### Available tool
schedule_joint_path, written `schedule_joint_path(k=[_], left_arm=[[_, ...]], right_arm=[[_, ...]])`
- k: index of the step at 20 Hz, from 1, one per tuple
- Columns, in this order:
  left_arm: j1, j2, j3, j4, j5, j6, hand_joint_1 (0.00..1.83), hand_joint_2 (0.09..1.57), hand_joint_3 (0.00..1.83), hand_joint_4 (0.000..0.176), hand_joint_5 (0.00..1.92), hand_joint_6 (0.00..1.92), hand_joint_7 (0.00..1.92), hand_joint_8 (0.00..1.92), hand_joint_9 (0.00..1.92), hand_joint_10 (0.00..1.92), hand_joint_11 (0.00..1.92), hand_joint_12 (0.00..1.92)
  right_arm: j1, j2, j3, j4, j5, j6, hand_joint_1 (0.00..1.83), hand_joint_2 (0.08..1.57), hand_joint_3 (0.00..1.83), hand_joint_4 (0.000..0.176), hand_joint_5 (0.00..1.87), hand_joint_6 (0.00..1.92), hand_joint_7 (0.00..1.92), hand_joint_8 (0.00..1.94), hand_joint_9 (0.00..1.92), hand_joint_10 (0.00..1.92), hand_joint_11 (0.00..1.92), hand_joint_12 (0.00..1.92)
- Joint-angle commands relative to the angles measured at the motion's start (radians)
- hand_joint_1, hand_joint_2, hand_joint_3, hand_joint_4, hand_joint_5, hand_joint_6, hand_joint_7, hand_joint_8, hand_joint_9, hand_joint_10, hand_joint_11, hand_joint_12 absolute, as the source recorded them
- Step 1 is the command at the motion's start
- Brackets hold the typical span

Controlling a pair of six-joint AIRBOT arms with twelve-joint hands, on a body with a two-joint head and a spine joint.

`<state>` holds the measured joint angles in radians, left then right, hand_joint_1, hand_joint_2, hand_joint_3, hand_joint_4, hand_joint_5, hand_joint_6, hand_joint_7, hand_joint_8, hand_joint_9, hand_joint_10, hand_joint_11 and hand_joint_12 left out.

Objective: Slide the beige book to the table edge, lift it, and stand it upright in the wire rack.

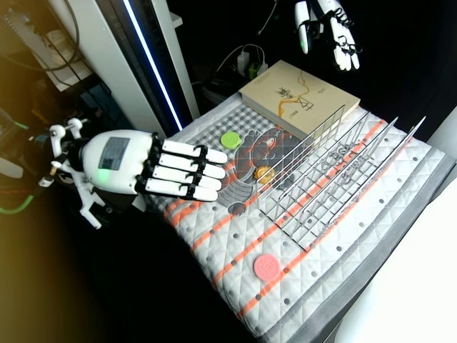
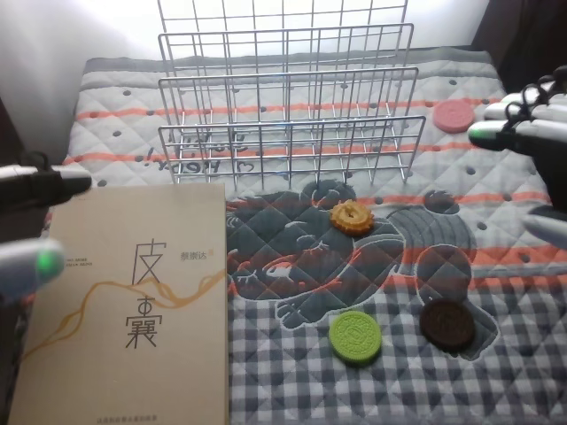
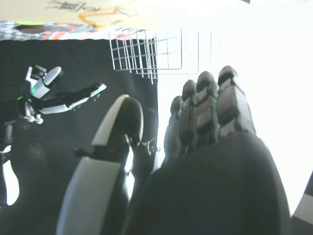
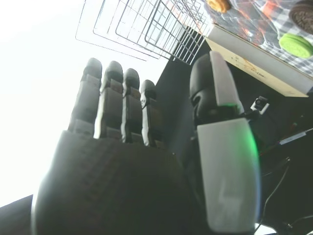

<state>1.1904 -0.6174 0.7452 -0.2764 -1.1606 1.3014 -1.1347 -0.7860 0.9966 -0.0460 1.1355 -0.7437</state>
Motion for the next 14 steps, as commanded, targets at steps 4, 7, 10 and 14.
schedule_joint_path(k=[4,7,10,14], left_arm=[[0.017,0.002,-0.018,-0.04,-0.185,-0.007,0.0,1.31,0.0,0.055,0.48,0.0,0.33,0.0,0.26,0.0,0.0,0.46],[0.085,0.007,-0.04,-0.093,-0.286,-0.007,0.0,1.26,0.0,0.125,0.38,0.0,0.29,0.0,0.25,0.0,0.0,0.45],[0.142,0.007,-0.056,-0.143,-0.37,-0.007,0.0,1.25,0.0,0.108,0.28,0.0,0.19,0.0,0.14,0.0,0.0,0.27],[0.193,0.009,-0.065,-0.174,-0.417,-0.031,0.0,1.23,0.0,0.096,0.15,0.0,0.01,0.0,0.0,0.0,0.0,0.0]], right_arm=[[0.145,-0.04,0.037,-0.151,0.017,0.083,0.11,1.38,0.0,0.0,0.43,0.0,0.44,0.01,0.45,0.01,0.46,0.11],[0.273,-0.09,0.072,-0.352,-0.092,0.187,0.0,1.41,0.0,0.0,0.39,0.0,0.45,0.0,0.48,0.0,0.54,0.08],[0.368,-0.14,0.102,-0.544,-0.182,0.304,0.0,1.43,0.0,0.0,0.34,0.0,0.36,0.0,0.46,0.0,0.65,0.11],[0.456,-0.227,0.141,-0.766,-0.266,0.431,0.0,1.45,0.01,0.0,0.36,0.01,0.37,0.01,0.36,0.0,0.48,0.03]])
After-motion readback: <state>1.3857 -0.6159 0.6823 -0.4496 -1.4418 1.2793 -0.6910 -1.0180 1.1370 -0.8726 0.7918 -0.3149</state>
